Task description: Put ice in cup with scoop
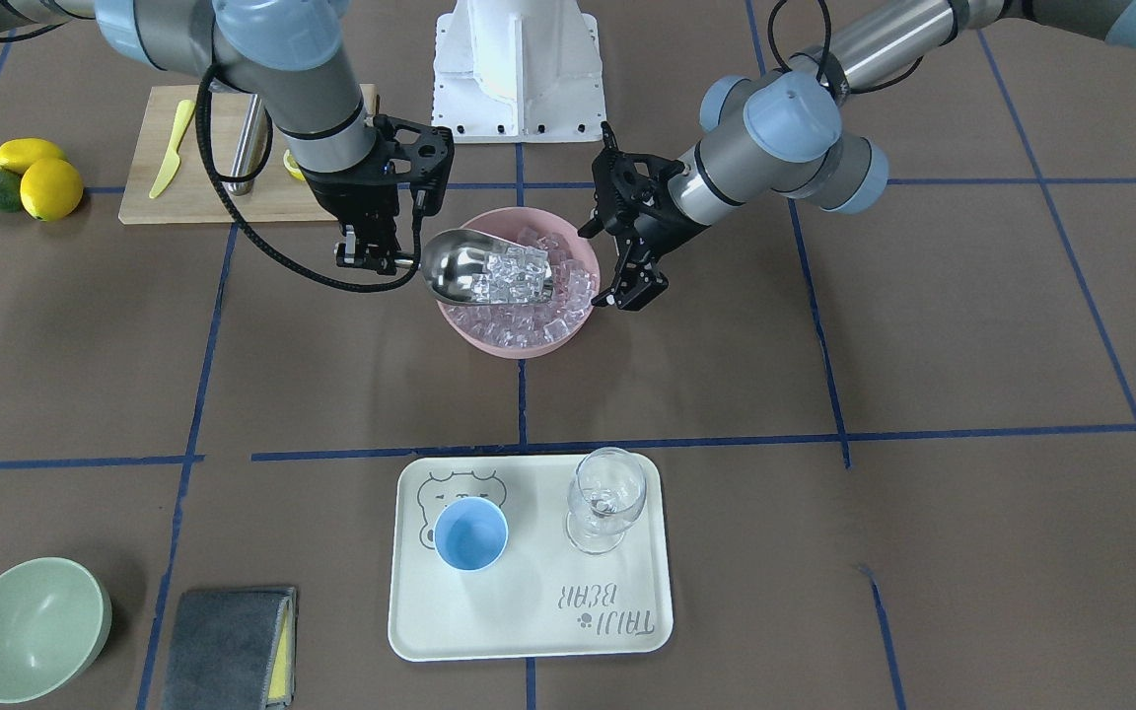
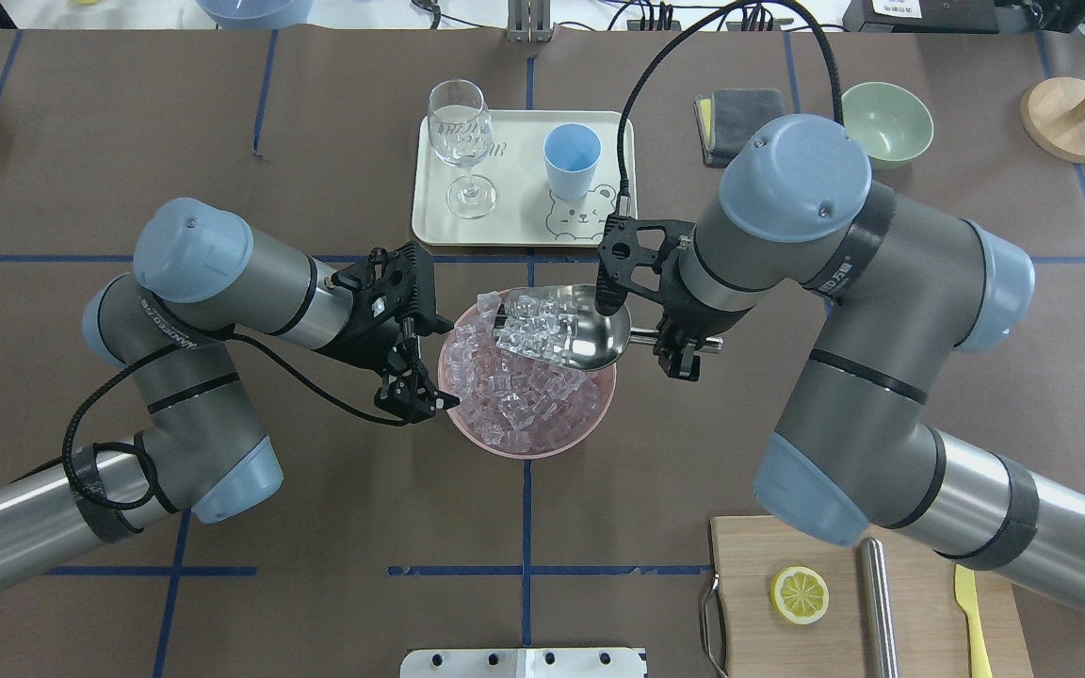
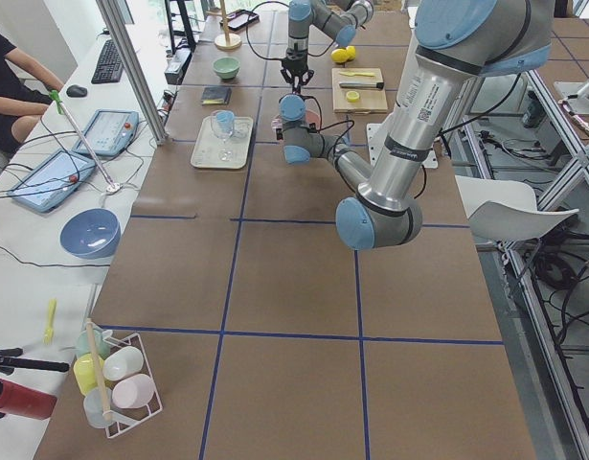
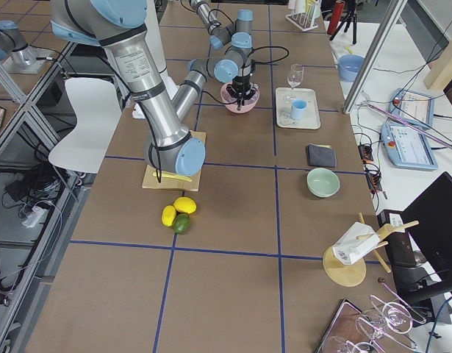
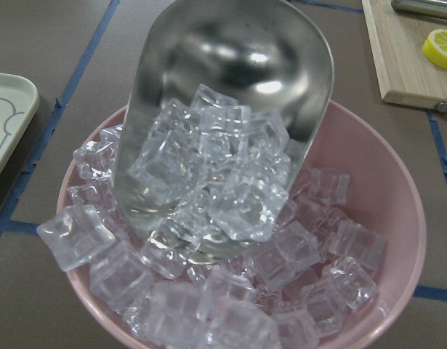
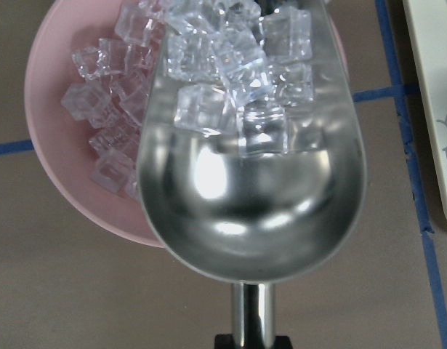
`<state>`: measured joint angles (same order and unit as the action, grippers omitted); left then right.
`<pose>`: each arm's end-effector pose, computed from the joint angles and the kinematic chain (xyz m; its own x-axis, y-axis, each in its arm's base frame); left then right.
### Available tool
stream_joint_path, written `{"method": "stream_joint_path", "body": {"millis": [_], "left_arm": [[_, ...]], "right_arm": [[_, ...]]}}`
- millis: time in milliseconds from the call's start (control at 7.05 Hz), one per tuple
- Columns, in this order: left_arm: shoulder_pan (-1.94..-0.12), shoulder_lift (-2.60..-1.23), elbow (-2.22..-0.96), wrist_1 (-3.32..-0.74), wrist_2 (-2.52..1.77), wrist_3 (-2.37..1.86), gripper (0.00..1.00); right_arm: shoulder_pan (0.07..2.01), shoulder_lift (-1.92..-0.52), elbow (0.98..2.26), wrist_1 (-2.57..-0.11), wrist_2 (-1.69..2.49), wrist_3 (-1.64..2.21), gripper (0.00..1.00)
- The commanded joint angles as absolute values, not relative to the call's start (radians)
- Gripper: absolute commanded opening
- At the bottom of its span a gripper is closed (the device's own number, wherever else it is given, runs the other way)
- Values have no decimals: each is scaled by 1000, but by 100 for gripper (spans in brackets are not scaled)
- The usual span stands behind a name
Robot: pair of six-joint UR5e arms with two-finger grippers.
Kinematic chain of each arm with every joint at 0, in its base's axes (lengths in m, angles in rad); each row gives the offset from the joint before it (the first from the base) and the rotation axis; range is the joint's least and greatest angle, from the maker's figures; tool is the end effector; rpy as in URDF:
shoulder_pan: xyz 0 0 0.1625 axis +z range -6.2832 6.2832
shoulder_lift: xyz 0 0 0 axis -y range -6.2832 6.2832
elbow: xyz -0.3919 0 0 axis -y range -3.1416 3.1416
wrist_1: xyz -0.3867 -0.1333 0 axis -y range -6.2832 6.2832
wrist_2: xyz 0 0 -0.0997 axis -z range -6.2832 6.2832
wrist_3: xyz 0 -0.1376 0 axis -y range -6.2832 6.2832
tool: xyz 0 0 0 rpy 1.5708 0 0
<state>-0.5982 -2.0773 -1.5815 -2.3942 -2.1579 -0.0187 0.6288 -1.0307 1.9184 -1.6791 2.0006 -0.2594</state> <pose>0.5137 -0.4191 0.2431 0.0267 0.9891 -0.1446 -0.1881 0.1470 0.9711 -0.4442 -0.4170 0.2176 0.1403 -0.9844 0.1062 0.6324 0.1716 0.7554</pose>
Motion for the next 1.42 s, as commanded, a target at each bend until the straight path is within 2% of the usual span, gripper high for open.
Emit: {"method": "stream_joint_path", "body": {"millis": [0,851,1134,1276], "left_arm": [[-613,-2069,-1585,-2361,-2157,-20,100],[-745,-2010,-1650,-2249,-2155,-17,100],[-820,-2011,-1715,-2018,-2155,-15,100],[-862,-2010,-1727,-1993,-2151,-17,100]], "right_arm": [[696,-1081,1950,-1622,2092,-259,0],[848,-1152,1953,-1398,2269,-148,0],[903,-1149,1953,-1434,2270,-71,0],[935,-1141,1953,-1501,2270,-68,0]]}}
